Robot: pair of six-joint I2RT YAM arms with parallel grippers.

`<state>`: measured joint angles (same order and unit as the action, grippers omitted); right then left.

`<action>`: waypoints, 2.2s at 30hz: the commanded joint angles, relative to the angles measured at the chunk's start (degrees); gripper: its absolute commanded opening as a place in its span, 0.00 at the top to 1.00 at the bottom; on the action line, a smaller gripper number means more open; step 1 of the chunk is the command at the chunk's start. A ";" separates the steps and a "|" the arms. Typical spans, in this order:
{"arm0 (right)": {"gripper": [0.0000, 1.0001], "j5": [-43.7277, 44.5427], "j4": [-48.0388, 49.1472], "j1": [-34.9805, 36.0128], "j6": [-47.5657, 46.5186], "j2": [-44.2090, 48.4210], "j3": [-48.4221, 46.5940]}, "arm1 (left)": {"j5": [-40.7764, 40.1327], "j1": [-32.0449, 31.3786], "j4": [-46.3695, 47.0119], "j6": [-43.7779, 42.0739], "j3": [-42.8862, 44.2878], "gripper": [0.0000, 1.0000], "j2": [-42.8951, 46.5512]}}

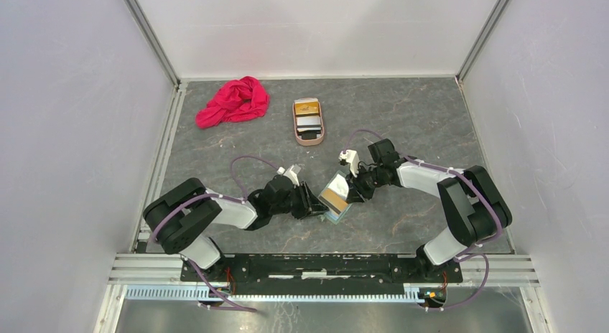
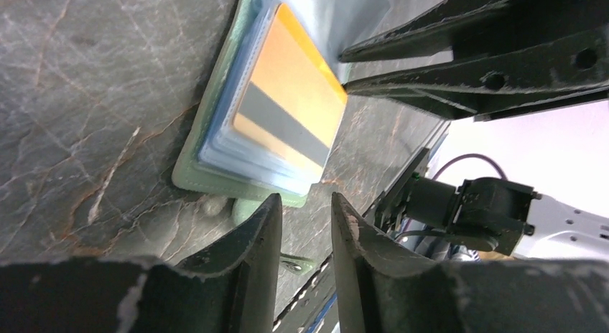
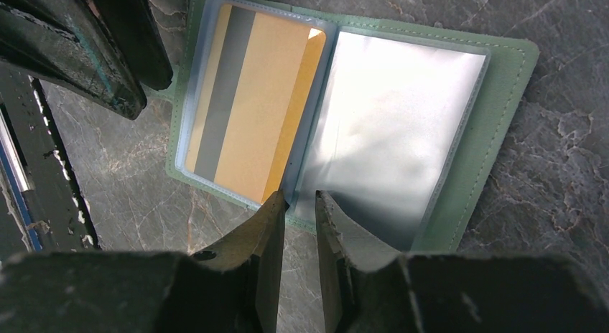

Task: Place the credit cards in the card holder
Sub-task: Open the card holder at the center of the board.

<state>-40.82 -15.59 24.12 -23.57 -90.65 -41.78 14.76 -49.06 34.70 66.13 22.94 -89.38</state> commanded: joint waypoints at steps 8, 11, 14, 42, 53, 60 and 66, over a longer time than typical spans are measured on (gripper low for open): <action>0.73 -4.29 -1.49 0.27 2.41 -2.23 2.50 | -4.87 0.16 7.23 4.88 -0.78 0.57 -0.85; 0.74 -4.70 -0.31 0.23 3.71 -1.21 3.91 | -5.75 0.19 5.13 4.59 -0.81 0.57 0.00; 0.75 -5.71 1.75 0.27 5.90 -0.42 5.24 | -7.26 0.19 1.88 3.24 -0.62 0.57 3.17; 0.79 -6.12 12.75 0.37 21.42 -2.10 9.26 | -10.74 0.01 0.19 2.39 -1.14 0.49 6.76; 0.79 -5.78 12.24 0.38 20.85 -2.49 8.80 | -11.72 0.01 0.19 -2.19 0.46 0.49 12.48; 0.79 -5.33 12.13 0.37 20.67 -2.42 8.73 | -6.57 -3.18 -0.29 1.32 4.19 0.49 7.50; 0.79 -5.15 12.04 0.31 20.52 -2.37 8.69 | -15.94 -7.31 -9.26 3.21 5.57 0.53 6.65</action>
<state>-50.06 -1.61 23.99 -1.41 -91.59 -33.19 5.13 -54.28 31.11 67.24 26.68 -82.78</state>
